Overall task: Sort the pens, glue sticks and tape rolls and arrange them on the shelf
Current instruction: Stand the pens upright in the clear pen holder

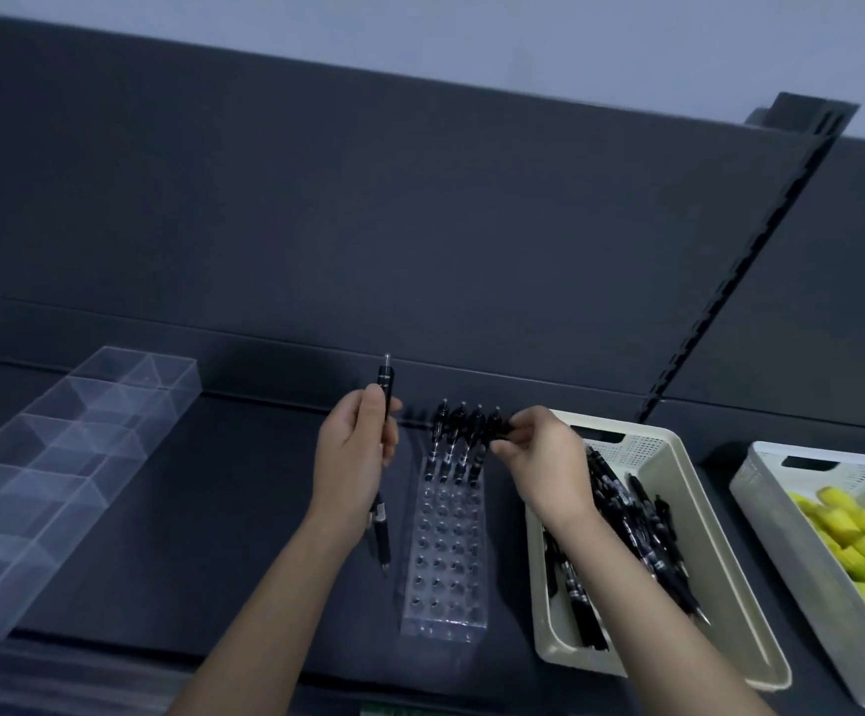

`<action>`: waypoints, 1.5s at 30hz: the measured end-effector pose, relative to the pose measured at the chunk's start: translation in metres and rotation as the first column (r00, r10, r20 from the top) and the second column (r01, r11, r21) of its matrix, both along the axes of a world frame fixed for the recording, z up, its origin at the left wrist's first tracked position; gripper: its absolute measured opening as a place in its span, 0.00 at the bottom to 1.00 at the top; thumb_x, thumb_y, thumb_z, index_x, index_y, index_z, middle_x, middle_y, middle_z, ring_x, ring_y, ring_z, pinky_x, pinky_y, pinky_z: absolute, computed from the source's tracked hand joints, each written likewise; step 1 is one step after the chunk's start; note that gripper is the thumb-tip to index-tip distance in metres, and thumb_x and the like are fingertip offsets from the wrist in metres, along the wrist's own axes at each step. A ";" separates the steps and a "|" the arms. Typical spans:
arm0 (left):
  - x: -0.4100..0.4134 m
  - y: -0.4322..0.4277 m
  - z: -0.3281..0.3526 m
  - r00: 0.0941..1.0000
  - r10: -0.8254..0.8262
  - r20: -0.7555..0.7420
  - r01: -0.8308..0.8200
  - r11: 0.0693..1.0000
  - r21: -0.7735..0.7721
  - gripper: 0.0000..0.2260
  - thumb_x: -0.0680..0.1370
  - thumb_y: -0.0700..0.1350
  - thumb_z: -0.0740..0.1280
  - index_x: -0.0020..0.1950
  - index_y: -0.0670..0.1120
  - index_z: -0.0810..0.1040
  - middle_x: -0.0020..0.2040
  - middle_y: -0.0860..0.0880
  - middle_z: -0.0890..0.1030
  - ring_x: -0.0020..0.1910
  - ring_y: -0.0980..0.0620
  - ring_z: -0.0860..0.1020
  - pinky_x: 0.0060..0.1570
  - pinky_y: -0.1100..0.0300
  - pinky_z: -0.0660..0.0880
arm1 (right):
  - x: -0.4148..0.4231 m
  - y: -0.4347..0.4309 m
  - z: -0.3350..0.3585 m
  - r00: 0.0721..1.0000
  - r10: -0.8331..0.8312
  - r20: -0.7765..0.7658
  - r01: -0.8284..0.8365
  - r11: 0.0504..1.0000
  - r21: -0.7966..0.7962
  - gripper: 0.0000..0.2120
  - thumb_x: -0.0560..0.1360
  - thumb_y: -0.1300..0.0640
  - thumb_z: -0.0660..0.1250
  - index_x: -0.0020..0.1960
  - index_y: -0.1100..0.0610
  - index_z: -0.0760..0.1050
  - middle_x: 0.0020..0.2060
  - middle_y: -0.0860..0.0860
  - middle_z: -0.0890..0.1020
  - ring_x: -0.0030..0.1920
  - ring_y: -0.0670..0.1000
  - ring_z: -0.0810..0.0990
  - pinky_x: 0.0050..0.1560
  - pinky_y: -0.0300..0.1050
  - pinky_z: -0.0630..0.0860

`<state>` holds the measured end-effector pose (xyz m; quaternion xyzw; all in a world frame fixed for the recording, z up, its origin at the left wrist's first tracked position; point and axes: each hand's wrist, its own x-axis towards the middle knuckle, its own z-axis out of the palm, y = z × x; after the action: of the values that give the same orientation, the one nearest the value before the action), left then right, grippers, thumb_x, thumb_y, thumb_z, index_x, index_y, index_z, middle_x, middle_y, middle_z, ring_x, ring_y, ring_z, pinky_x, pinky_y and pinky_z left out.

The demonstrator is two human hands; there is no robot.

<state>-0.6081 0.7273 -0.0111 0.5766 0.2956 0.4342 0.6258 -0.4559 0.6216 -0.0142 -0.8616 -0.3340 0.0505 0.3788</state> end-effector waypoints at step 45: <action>0.027 0.012 -0.039 0.974 -0.039 -0.222 0.097 0.962 0.254 0.09 0.70 0.41 0.75 0.44 0.55 0.82 0.42 0.54 0.83 0.42 0.60 0.79 0.44 0.71 0.73 | -0.026 0.002 -0.017 0.999 0.011 -0.050 -0.004 0.989 0.145 0.12 0.74 0.59 0.70 0.35 0.53 0.71 0.31 0.44 0.78 0.33 0.44 0.77 0.32 0.26 0.67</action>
<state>-0.5812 0.7395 -0.0502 0.7080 0.2812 0.3829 0.5226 -0.4824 0.6236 -0.0308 -0.8291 -0.3303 0.0494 0.4484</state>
